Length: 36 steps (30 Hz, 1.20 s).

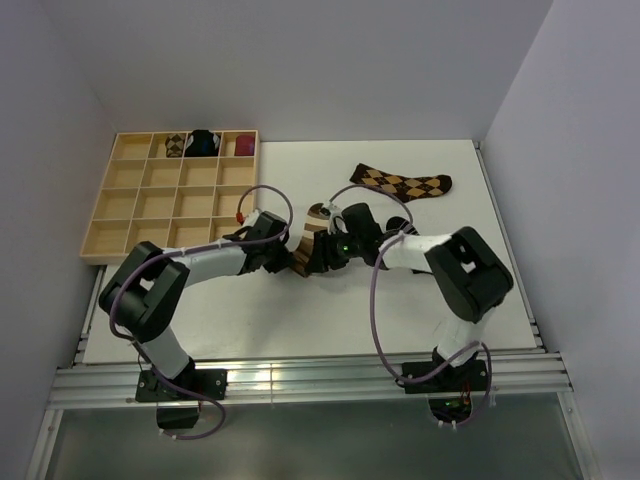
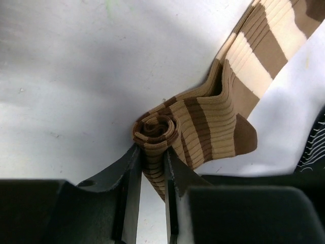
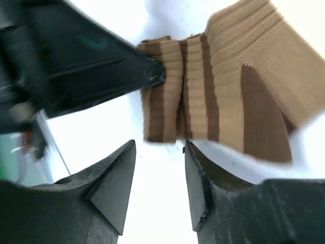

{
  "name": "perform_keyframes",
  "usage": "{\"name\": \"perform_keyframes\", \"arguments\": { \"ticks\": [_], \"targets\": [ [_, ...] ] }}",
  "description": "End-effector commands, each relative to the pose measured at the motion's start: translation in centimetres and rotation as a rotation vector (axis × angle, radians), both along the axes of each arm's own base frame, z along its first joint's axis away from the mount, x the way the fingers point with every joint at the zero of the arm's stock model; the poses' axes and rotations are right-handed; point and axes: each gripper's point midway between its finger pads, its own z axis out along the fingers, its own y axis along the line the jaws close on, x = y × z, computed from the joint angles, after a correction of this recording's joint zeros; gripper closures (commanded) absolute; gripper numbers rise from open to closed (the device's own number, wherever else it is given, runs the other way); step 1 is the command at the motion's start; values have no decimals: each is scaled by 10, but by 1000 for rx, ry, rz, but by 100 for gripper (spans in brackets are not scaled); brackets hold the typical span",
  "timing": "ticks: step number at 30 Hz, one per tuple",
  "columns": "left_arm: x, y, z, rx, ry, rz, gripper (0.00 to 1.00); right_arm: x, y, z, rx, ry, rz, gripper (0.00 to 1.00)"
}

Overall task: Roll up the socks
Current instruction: Roll the sock at the center of the board.

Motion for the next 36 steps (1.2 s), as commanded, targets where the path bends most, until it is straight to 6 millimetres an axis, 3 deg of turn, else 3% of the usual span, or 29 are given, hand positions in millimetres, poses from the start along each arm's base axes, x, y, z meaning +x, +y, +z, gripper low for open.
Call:
{"name": "perform_keyframes", "arguments": {
  "ticks": [1,3,10,17,26,36],
  "targets": [
    [-21,15,-26,133,114,-52,84,22,-3,39,-53,-297,-82,48],
    [-20,14,-24,155,130,-78,84,30,-11,49,-120,-423,-137,47],
    [-15,8,-12,186,136,-142,84,17,6,59,-253,-663,-126,44],
    [-10,3,-2,193,133,-184,84,9,22,48,-317,-759,-96,44],
    [-8,-2,-2,194,140,-206,84,3,35,18,-403,-794,-42,45],
    [-8,-6,2,168,131,-212,83,8,34,-5,-488,-802,-42,58]
  ]
}}
